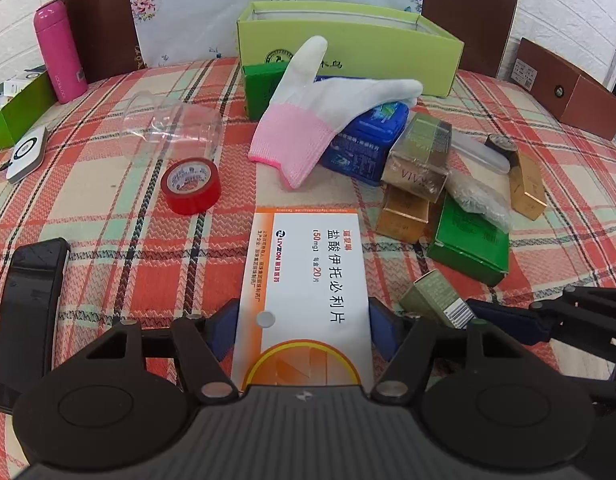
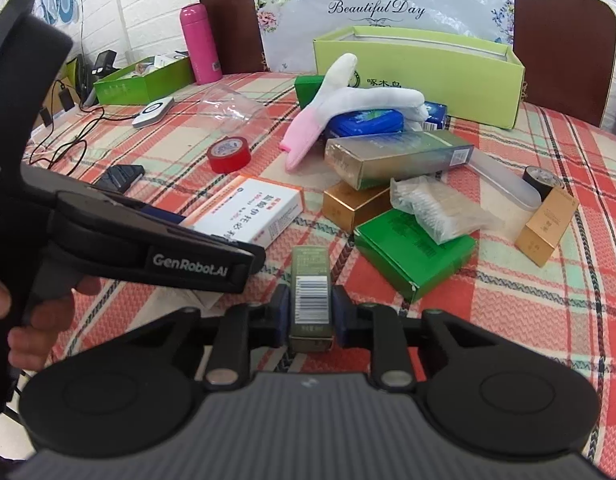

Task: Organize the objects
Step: 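Lower both held boxes into the lime-green box and open both tools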

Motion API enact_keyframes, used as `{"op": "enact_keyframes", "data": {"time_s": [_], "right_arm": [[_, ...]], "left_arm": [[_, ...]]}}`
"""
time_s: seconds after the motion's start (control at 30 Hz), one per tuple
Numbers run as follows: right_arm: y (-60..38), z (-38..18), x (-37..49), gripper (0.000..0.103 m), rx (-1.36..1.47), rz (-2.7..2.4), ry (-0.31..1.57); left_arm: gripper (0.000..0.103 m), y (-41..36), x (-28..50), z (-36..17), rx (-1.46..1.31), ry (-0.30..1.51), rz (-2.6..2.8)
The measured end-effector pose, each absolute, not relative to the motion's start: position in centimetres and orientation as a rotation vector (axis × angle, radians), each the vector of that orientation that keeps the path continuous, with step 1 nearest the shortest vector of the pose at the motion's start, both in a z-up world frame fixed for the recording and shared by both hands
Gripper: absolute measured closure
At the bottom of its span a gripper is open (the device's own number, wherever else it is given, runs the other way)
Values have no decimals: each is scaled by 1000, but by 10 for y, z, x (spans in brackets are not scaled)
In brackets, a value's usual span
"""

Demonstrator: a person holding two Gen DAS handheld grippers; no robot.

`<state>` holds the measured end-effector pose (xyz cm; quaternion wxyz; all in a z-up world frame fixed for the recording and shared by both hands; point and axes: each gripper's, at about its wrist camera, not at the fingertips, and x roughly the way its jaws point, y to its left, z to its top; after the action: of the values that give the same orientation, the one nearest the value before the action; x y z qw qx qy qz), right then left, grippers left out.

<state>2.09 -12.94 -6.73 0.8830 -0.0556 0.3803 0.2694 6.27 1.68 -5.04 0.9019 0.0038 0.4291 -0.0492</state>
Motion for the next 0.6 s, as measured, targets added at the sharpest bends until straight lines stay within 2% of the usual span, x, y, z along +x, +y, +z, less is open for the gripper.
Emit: {"op": "enact_keyframes", "data": {"time_s": [0.27,0.6], "right_arm": [[-148,-42,23,81,-66,555,746],[-174,23,63,81,-7,524,582]], "left_arm": [[34,16,56,-3,10,759,-136],[34,12,85,74,-35,558,-181]]}}
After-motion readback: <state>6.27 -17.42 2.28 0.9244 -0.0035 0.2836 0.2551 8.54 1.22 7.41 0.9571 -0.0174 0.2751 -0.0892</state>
